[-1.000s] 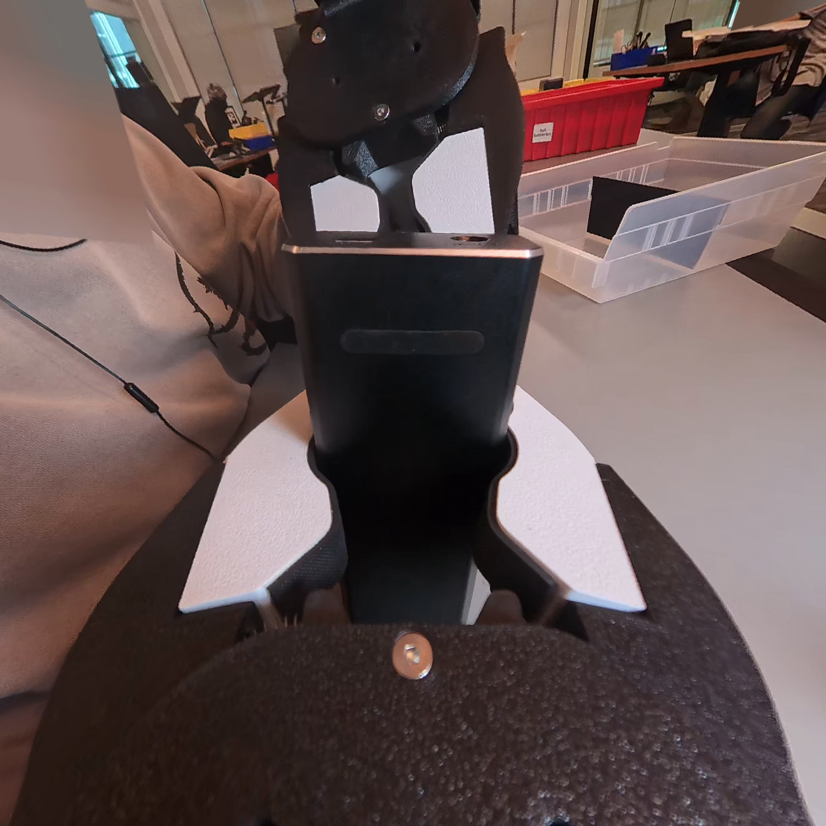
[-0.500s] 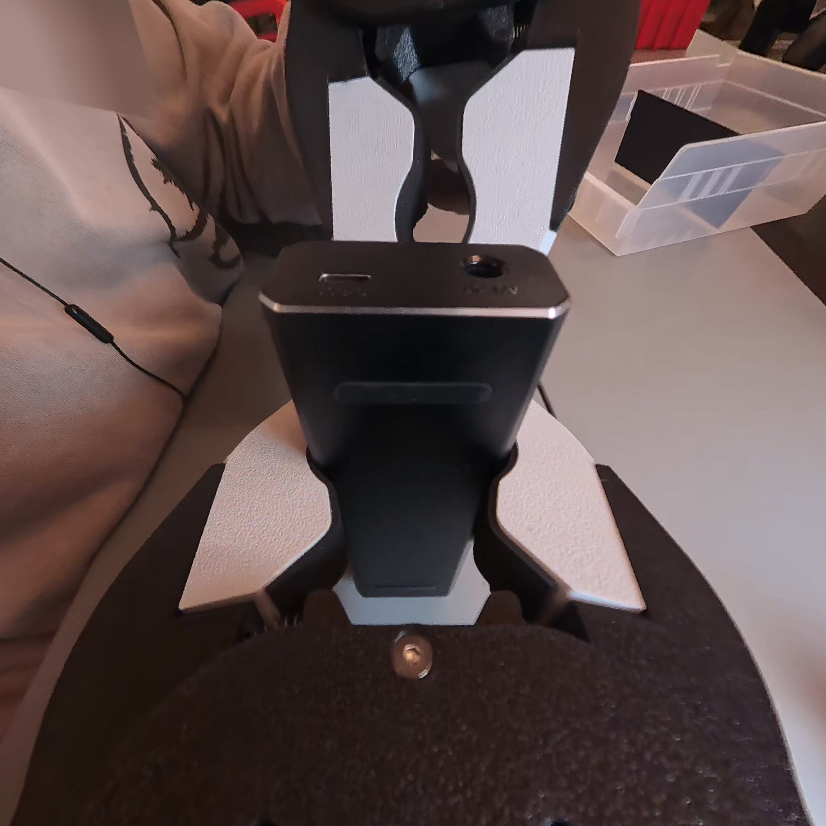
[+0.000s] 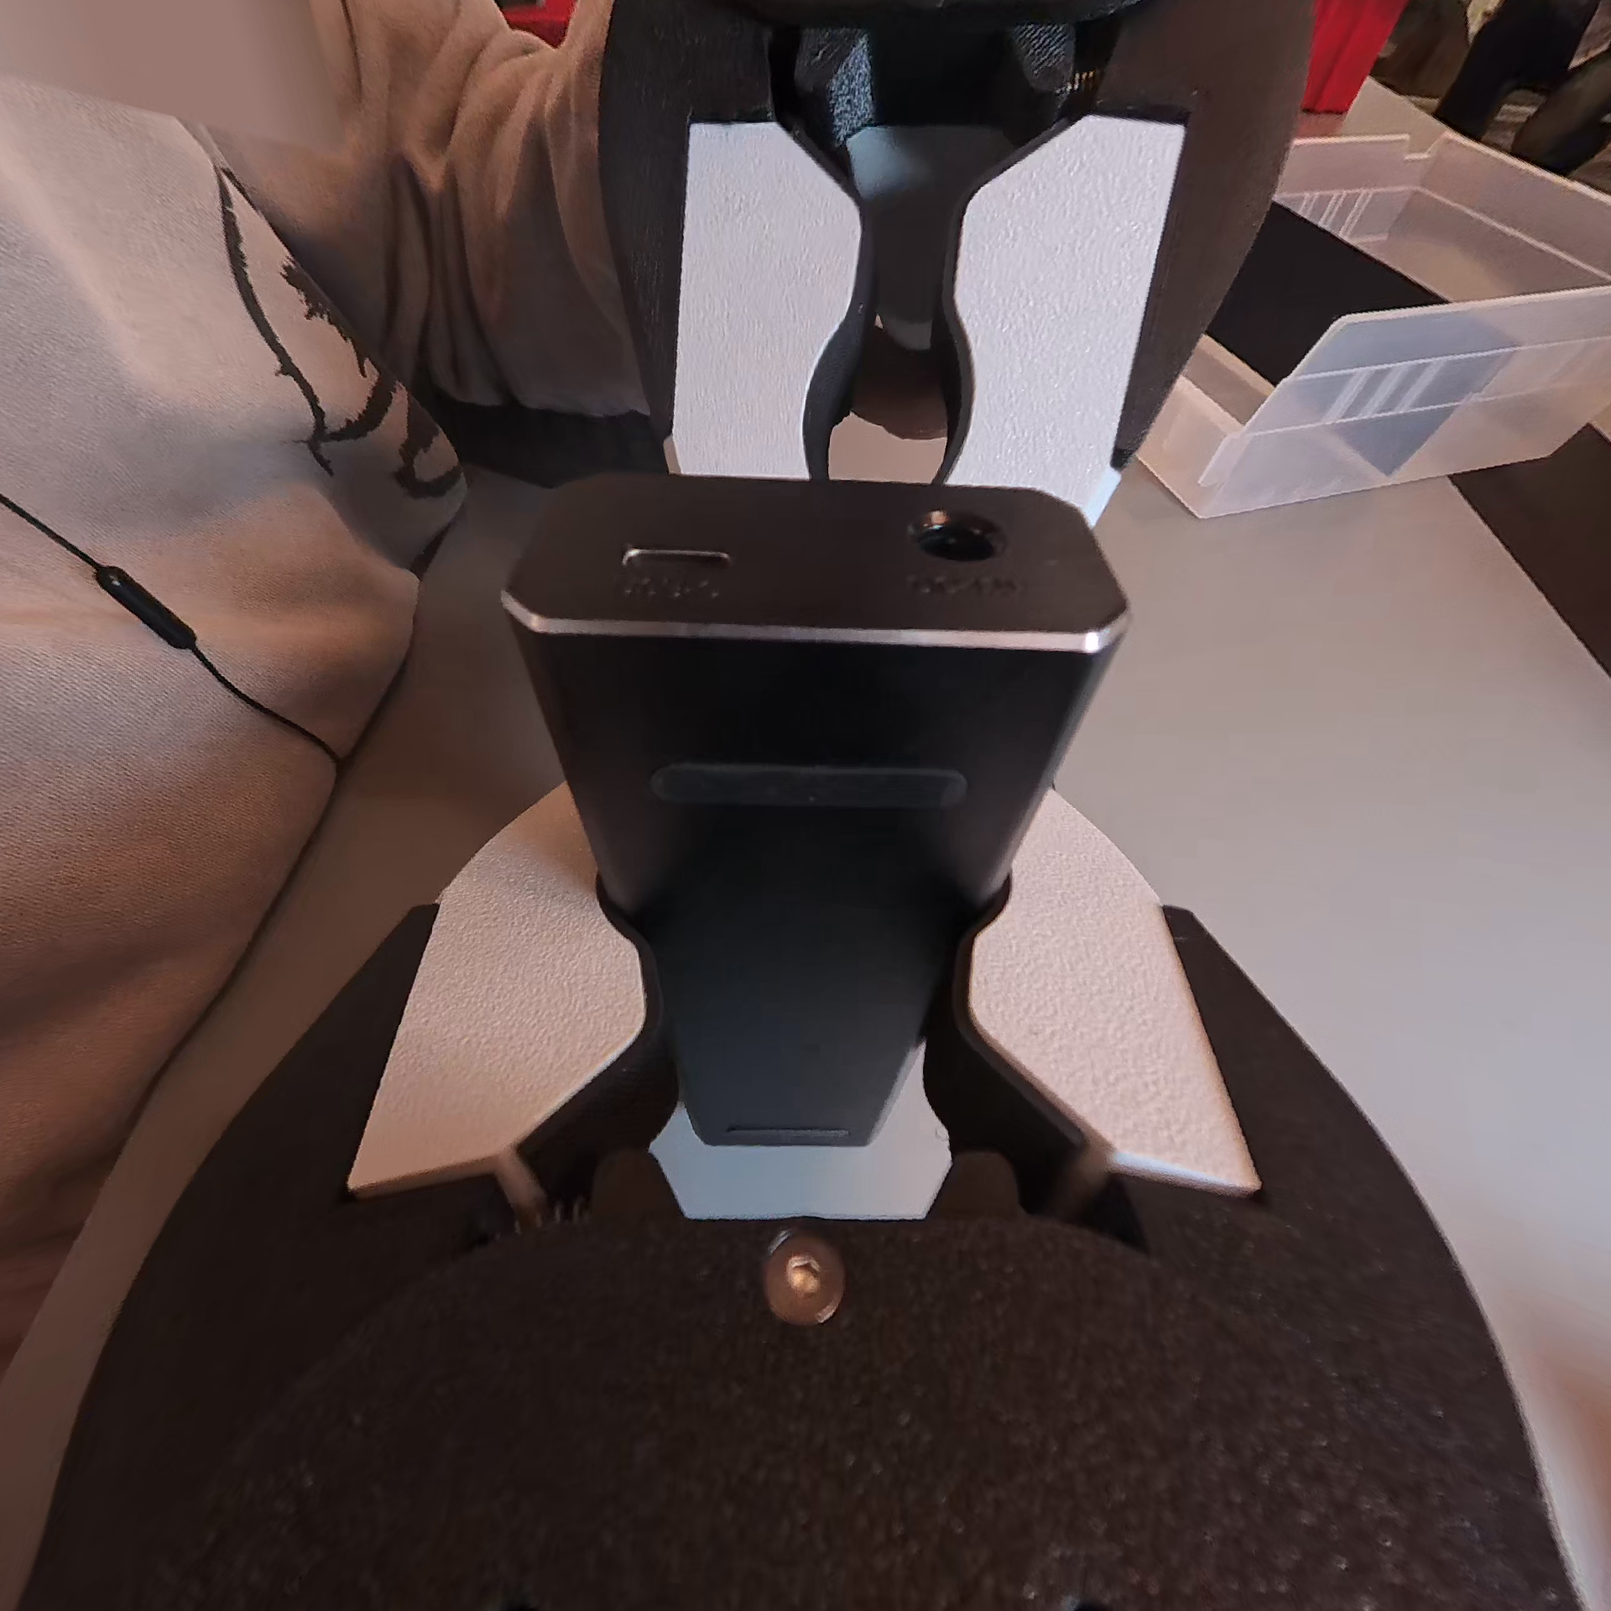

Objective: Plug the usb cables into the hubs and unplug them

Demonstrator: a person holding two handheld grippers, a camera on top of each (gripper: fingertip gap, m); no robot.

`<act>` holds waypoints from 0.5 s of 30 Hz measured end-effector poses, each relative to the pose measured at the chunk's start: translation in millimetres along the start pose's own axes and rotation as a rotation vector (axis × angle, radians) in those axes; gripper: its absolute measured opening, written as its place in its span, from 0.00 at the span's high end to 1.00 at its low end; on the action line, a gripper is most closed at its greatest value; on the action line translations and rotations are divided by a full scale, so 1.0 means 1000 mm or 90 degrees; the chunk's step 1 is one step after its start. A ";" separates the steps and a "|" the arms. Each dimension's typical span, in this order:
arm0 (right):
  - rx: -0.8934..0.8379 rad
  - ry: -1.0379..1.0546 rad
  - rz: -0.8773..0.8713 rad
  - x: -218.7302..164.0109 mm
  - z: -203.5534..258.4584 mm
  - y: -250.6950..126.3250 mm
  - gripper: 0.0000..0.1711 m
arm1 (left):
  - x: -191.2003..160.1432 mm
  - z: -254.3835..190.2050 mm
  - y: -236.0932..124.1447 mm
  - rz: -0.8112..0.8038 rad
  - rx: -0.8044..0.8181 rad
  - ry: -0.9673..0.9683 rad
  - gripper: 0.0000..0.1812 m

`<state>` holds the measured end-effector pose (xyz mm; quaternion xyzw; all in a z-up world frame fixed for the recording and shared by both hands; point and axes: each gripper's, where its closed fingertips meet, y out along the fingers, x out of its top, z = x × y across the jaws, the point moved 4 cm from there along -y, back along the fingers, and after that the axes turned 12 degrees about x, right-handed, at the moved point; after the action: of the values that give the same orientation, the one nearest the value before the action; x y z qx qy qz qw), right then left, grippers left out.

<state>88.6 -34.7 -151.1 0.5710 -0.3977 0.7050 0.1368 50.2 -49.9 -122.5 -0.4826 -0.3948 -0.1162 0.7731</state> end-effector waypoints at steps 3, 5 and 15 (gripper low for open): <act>0.012 -0.020 0.006 0.001 0.003 0.008 0.58 | 0.014 0.000 -0.004 -0.069 -0.050 -0.043 0.98; -0.018 -0.039 0.014 0.004 0.001 0.007 0.58 | 0.013 0.000 -0.008 -0.056 -0.039 -0.034 1.00; -0.051 -0.027 -0.022 0.013 -0.008 0.004 0.59 | 0.001 0.004 -0.024 -0.001 0.081 0.047 0.83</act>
<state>77.0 -34.9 -141.0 0.5871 -0.4182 0.6737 0.1631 35.1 -58.2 -105.6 -0.4274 -0.3732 -0.1088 0.8162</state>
